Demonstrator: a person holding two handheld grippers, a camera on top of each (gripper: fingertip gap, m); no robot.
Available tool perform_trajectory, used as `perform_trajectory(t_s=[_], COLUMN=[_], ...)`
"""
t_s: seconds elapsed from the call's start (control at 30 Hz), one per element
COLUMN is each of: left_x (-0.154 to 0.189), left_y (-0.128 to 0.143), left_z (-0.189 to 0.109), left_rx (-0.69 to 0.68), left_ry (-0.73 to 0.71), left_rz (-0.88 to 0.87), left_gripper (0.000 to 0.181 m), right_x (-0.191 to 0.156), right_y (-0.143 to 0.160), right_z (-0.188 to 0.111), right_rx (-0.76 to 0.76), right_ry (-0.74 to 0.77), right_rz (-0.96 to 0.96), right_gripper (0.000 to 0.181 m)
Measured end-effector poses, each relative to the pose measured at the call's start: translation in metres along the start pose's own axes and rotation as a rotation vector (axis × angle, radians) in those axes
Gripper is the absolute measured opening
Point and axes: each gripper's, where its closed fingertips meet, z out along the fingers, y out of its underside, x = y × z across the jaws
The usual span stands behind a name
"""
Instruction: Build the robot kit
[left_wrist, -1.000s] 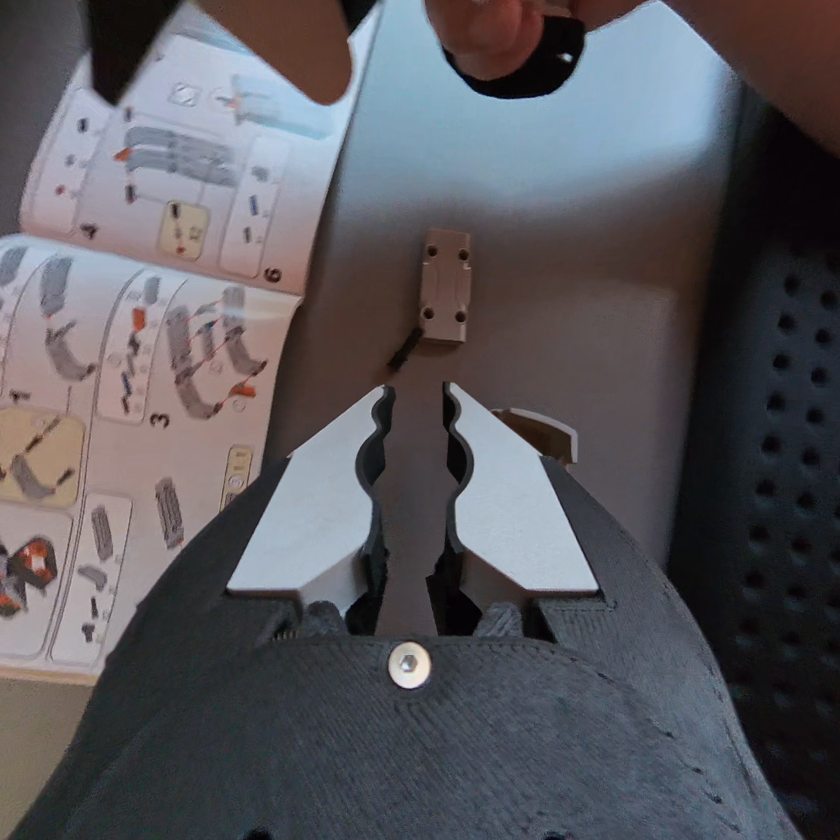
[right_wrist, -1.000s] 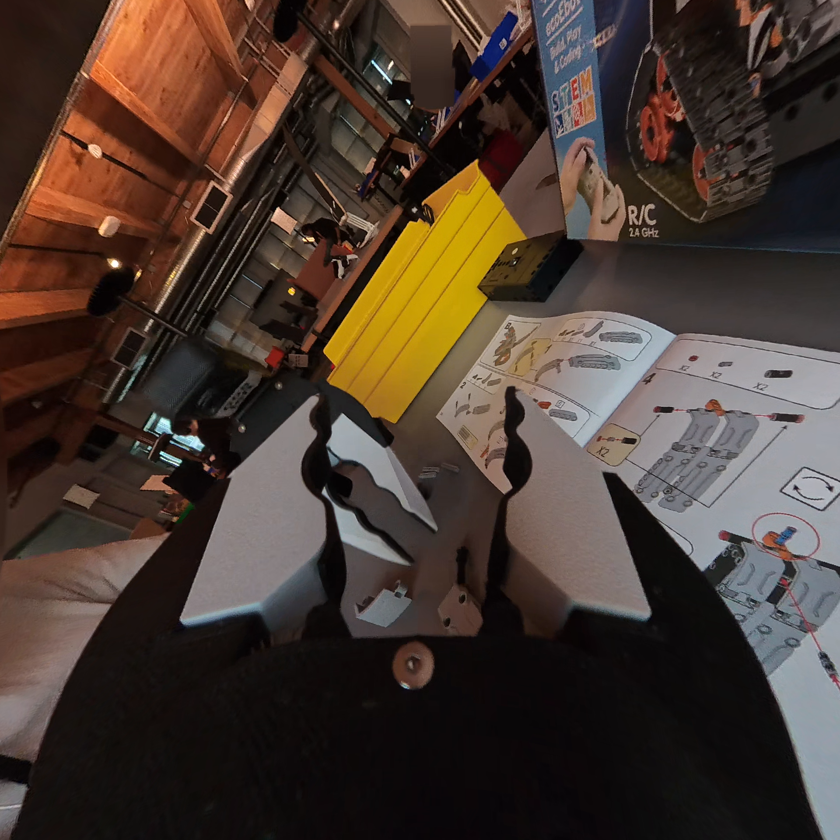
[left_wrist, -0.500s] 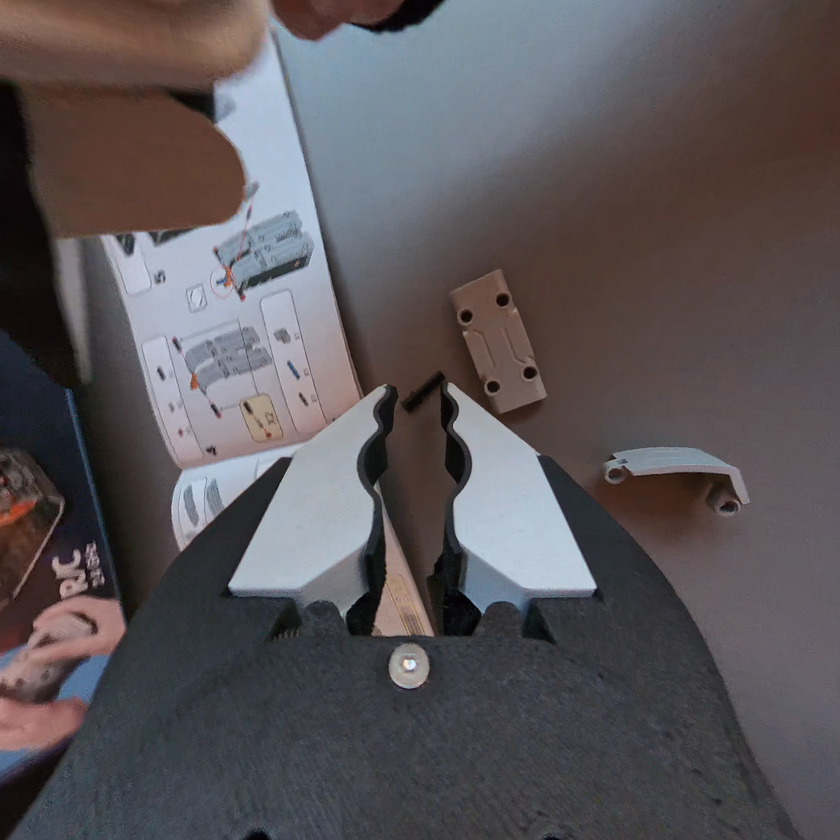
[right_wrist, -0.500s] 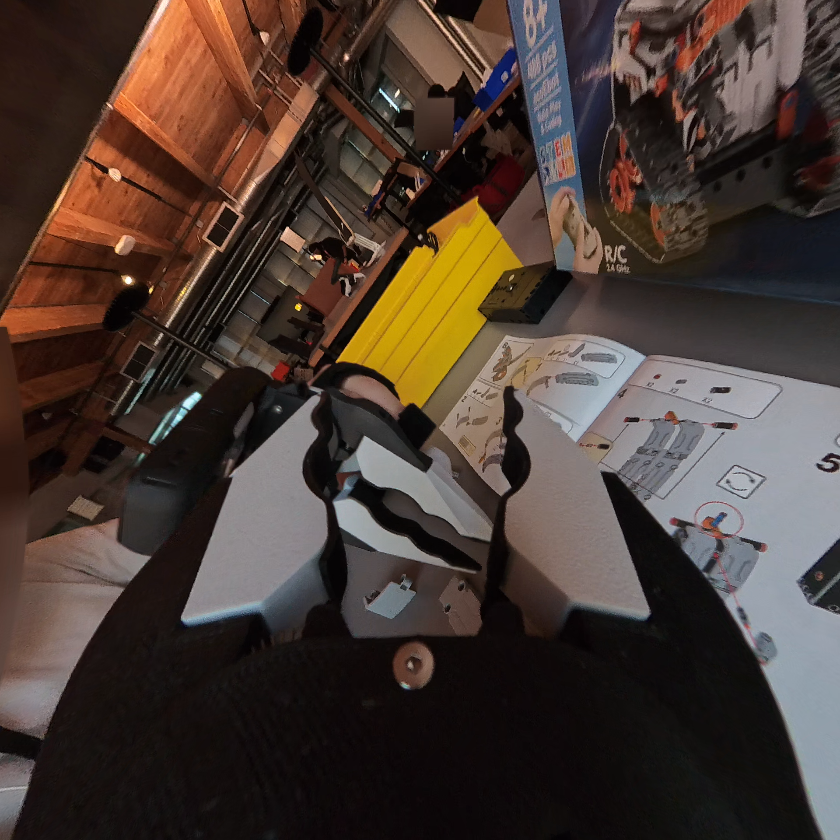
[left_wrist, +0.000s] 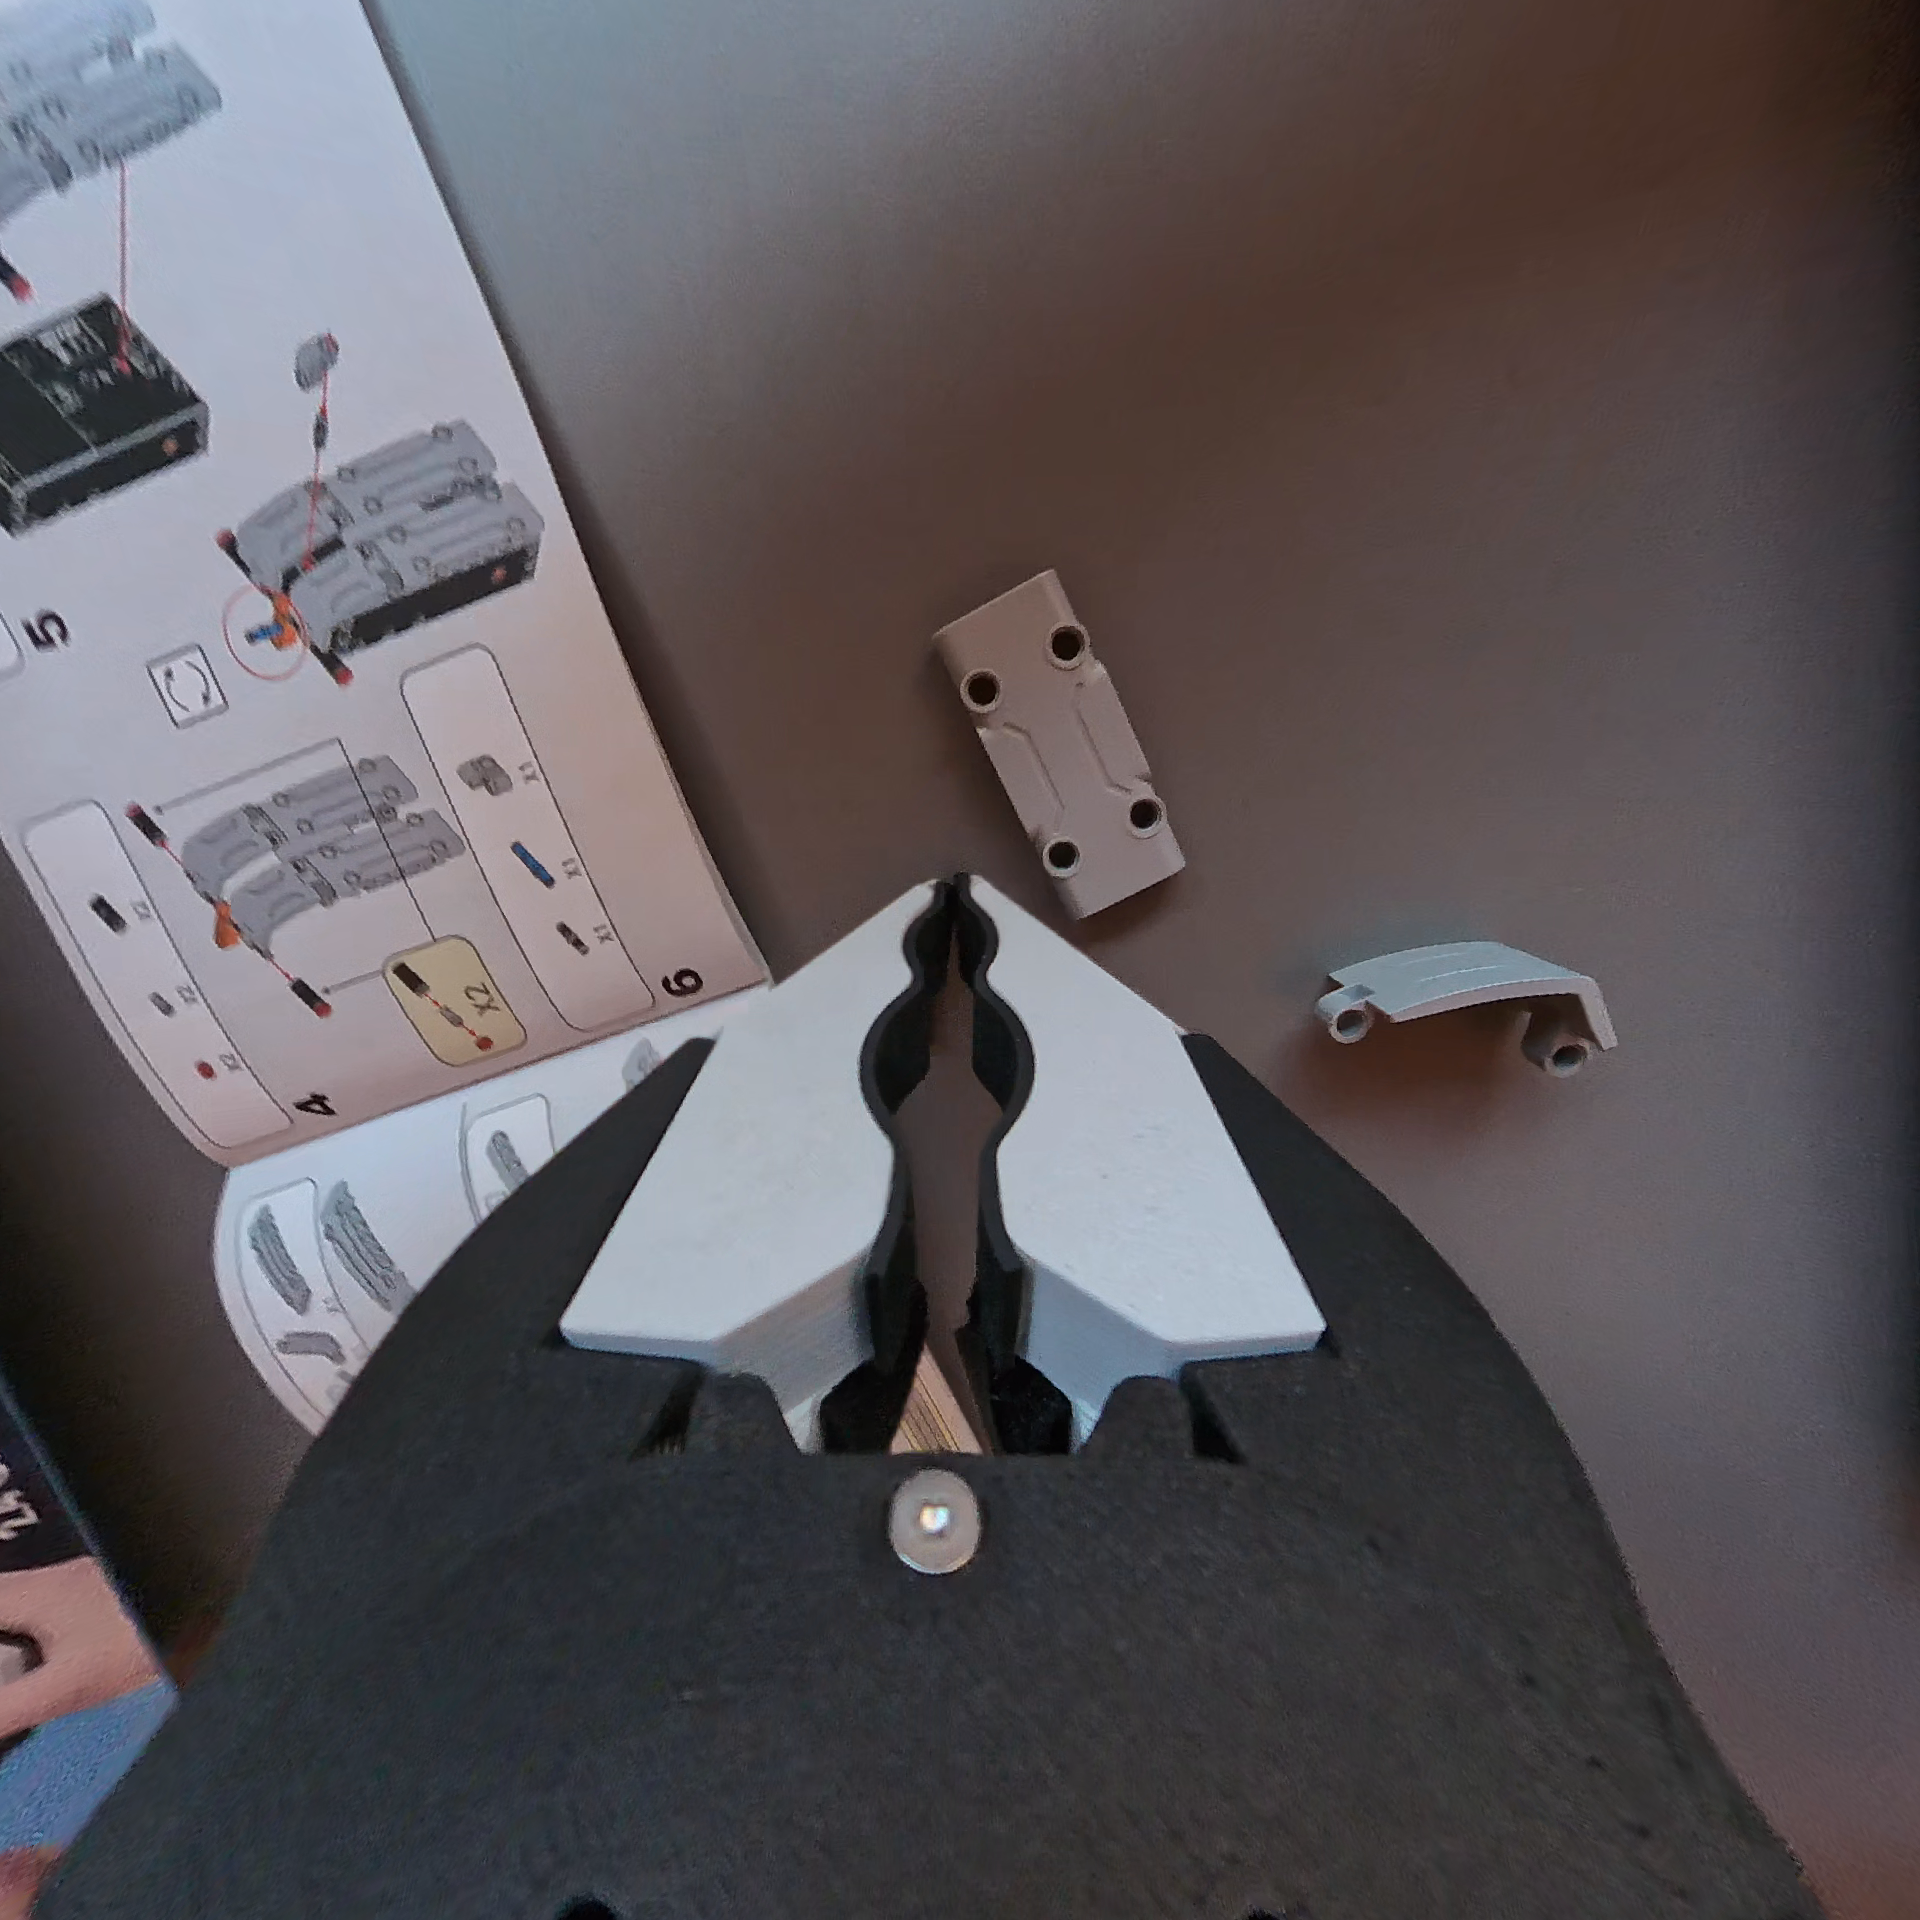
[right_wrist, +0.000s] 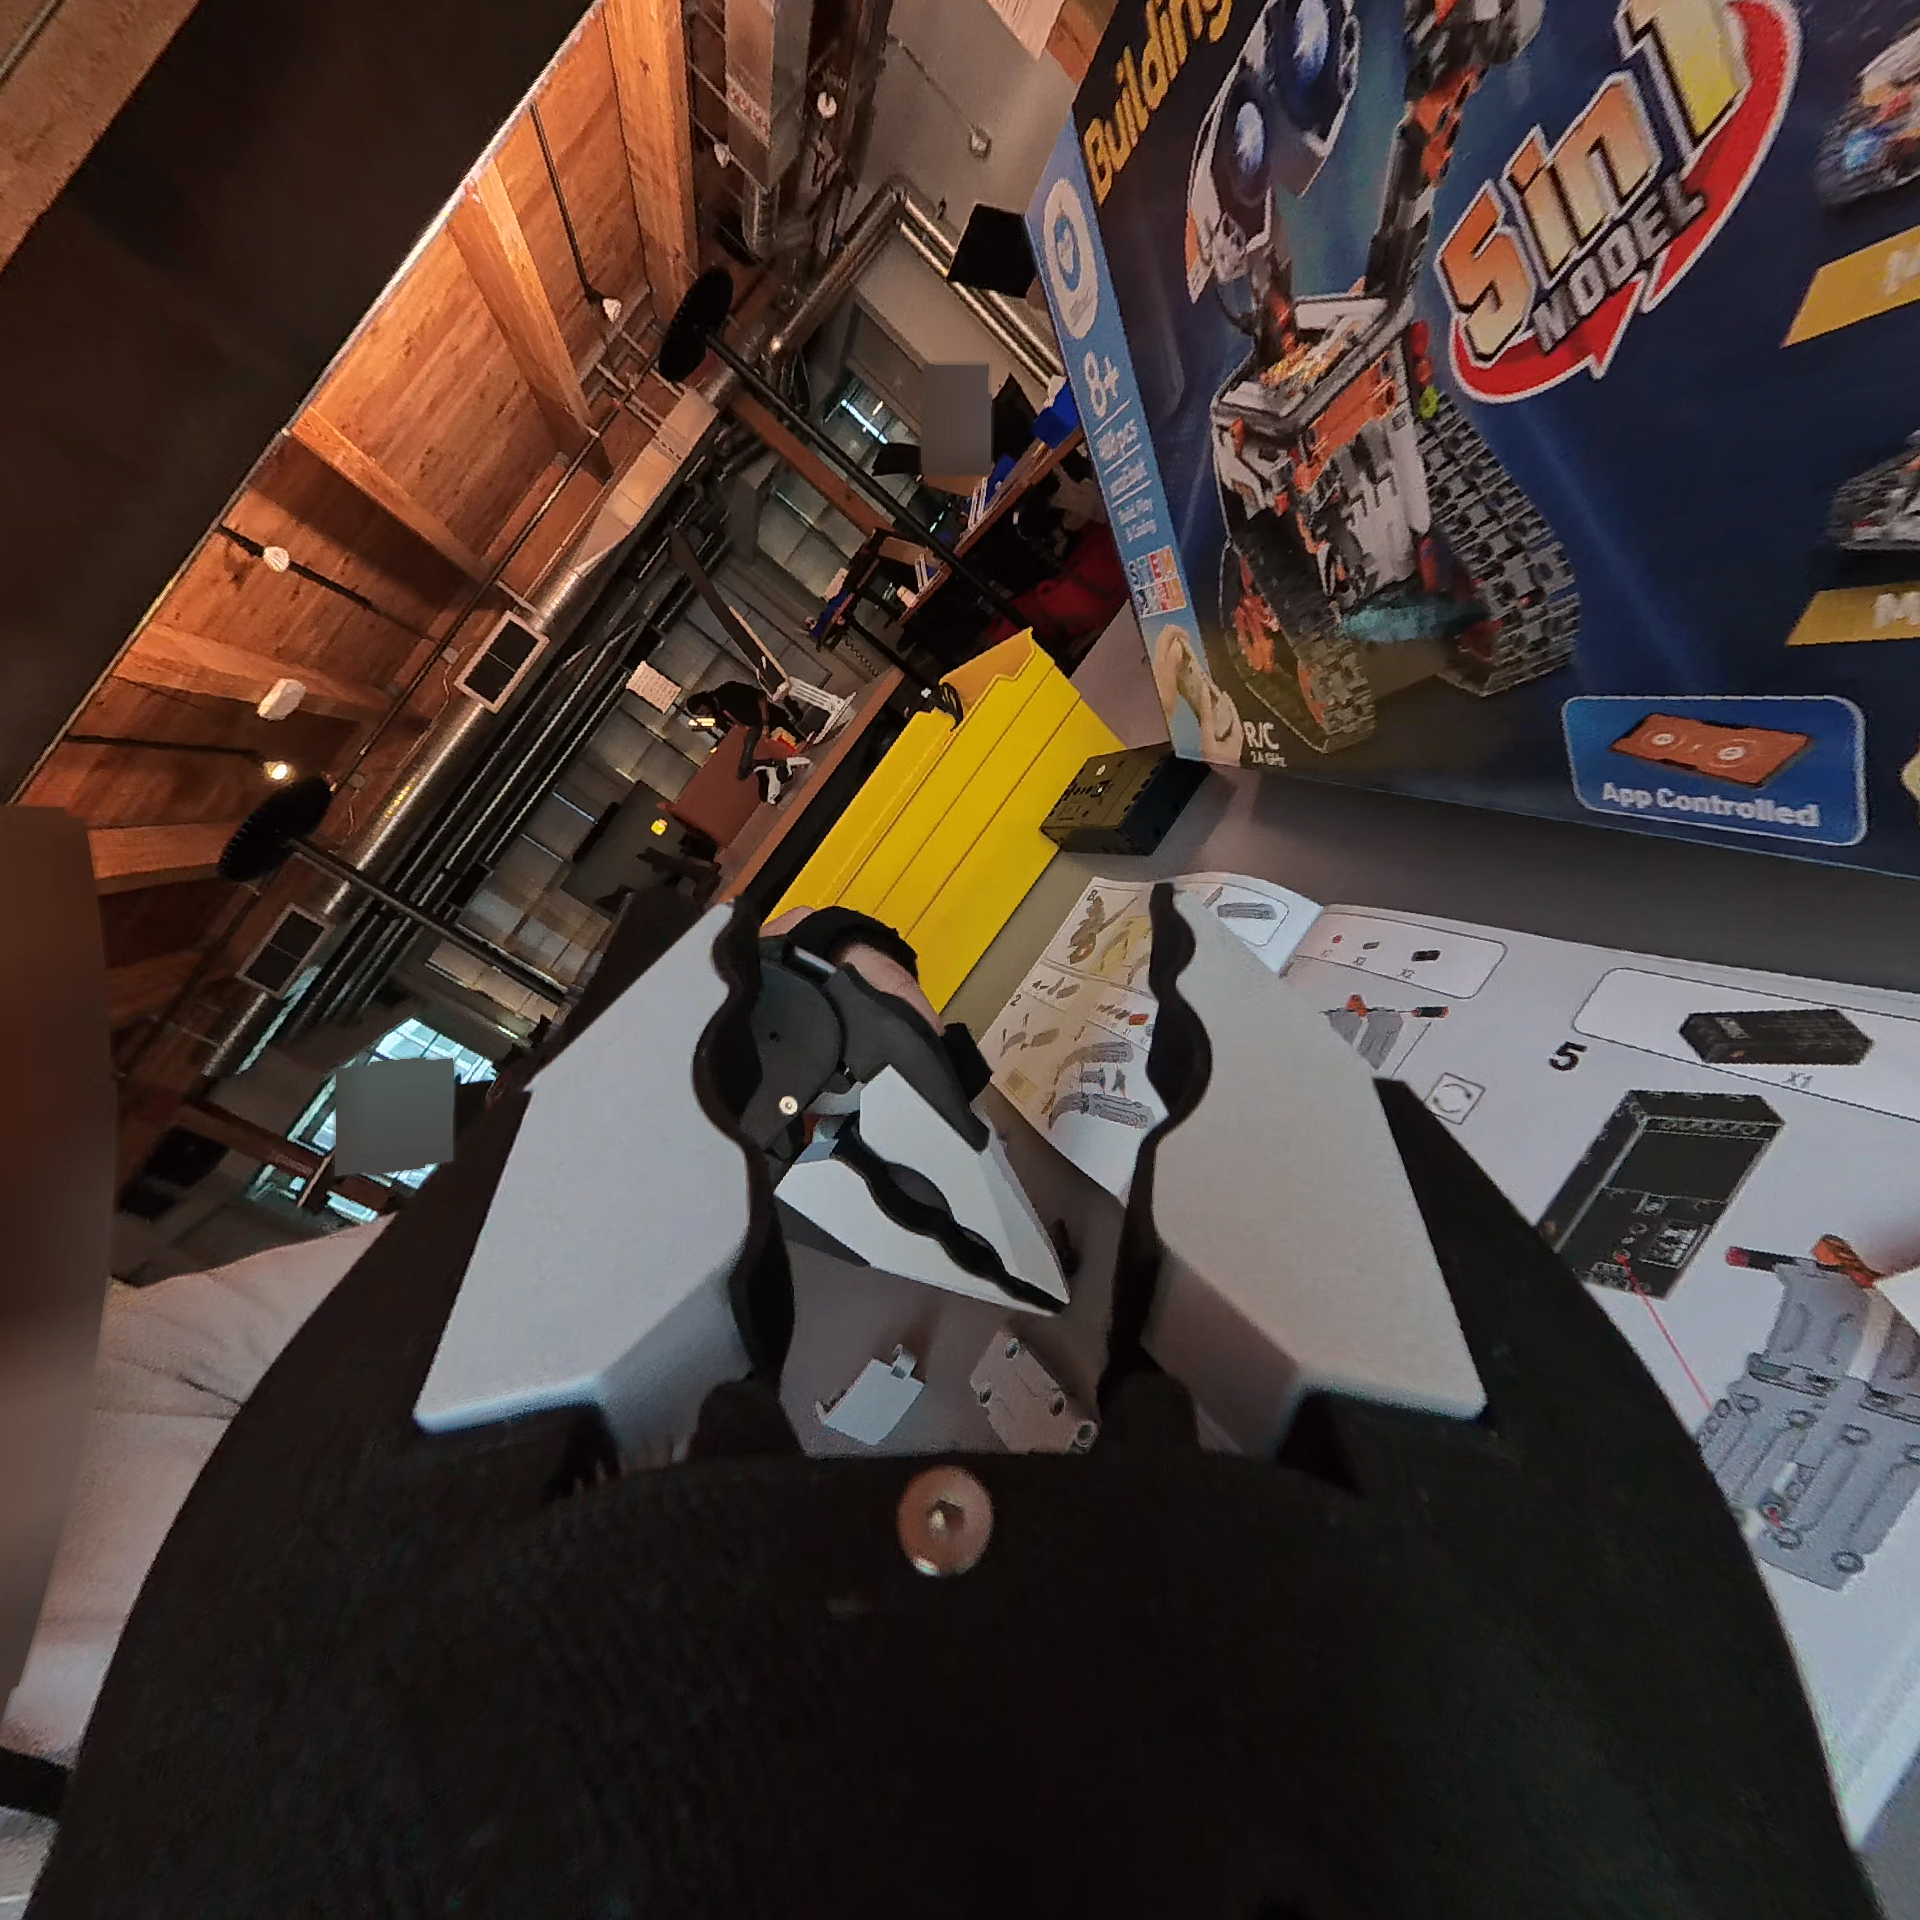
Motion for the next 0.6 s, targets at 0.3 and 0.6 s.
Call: perform_trajectory(t_s=[0.3,0.6], left_x=[-0.008,-0.012], left_y=[0.001,0.020], left_z=[-0.042,-0.017], left_rx=[0.298,0.099], left_ry=[-0.044,-0.137], left_rz=[-0.226,-0.151], left_gripper=[0.008,0.016], right_x=[-0.008,-0.003], right_y=[0.011,0.011], right_z=[0.009,0.007], right_rx=[-0.046,-0.043], right_ry=[-0.011,0.012], right_rz=[-0.029,-0.033], right_gripper=[0.075,0.075])
